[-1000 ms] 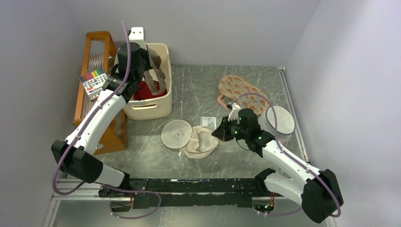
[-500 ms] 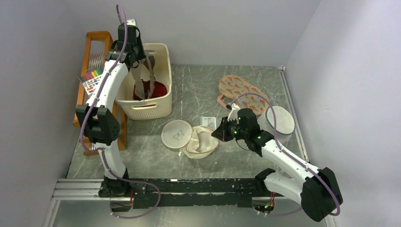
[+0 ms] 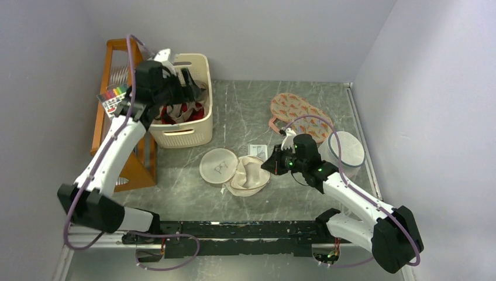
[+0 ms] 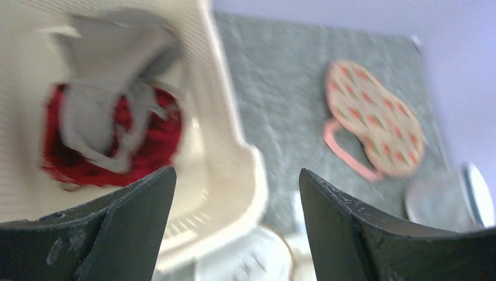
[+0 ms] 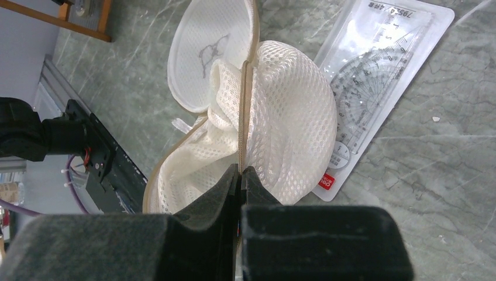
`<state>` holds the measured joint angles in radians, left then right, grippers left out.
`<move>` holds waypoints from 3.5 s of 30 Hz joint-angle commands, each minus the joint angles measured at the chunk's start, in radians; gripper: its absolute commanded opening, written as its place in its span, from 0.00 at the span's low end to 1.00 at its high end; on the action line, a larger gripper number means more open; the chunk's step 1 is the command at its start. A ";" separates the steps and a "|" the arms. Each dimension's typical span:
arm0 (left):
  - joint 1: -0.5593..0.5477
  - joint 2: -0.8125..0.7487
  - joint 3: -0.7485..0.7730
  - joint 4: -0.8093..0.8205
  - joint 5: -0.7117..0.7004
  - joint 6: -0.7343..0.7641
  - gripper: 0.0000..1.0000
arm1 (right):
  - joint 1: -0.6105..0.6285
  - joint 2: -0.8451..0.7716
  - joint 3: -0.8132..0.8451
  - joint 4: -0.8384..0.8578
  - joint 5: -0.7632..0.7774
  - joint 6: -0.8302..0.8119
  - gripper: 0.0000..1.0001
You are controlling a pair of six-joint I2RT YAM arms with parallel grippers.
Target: Unzip the laundry bag and remove the bra
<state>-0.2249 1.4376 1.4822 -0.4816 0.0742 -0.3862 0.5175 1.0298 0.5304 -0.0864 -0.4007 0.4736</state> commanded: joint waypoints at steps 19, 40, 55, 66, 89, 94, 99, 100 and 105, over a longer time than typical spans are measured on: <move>-0.559 -0.350 -0.691 0.018 -0.156 -0.423 0.87 | 0.005 -0.004 -0.039 0.054 -0.002 0.002 0.00; -0.542 -0.051 -0.729 0.065 -0.607 -0.470 0.54 | 0.004 -0.023 -0.047 0.042 -0.002 -0.002 0.00; -0.519 0.018 -0.839 0.224 -0.555 -0.455 0.47 | 0.004 -0.004 -0.034 0.050 -0.010 -0.006 0.00; -0.518 0.021 -0.875 0.217 -0.559 -0.483 0.13 | 0.010 0.014 -0.017 0.065 -0.064 -0.028 0.00; -0.579 -0.542 -0.373 -0.455 -0.753 -0.261 0.07 | 0.161 0.214 0.034 0.396 -0.187 0.206 0.00; -0.582 -0.502 -0.355 -0.424 -0.768 -0.116 0.07 | 0.160 0.326 0.068 0.407 -0.210 0.232 0.00; -0.595 -0.496 -0.367 -0.338 -0.819 0.019 0.07 | 0.161 0.372 0.090 0.439 -0.217 0.271 0.00; -0.597 -0.498 -0.369 -0.311 -0.805 0.077 0.07 | 0.161 0.372 0.099 0.431 -0.210 0.266 0.00; -0.631 -0.469 -0.359 -0.216 -0.713 0.205 0.07 | 0.156 0.359 0.157 0.311 -0.150 0.195 0.05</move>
<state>-0.8223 0.9558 1.1061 -0.8043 -0.6819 -0.3447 0.6739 1.4071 0.6254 0.2798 -0.5900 0.7147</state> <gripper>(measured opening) 0.079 0.033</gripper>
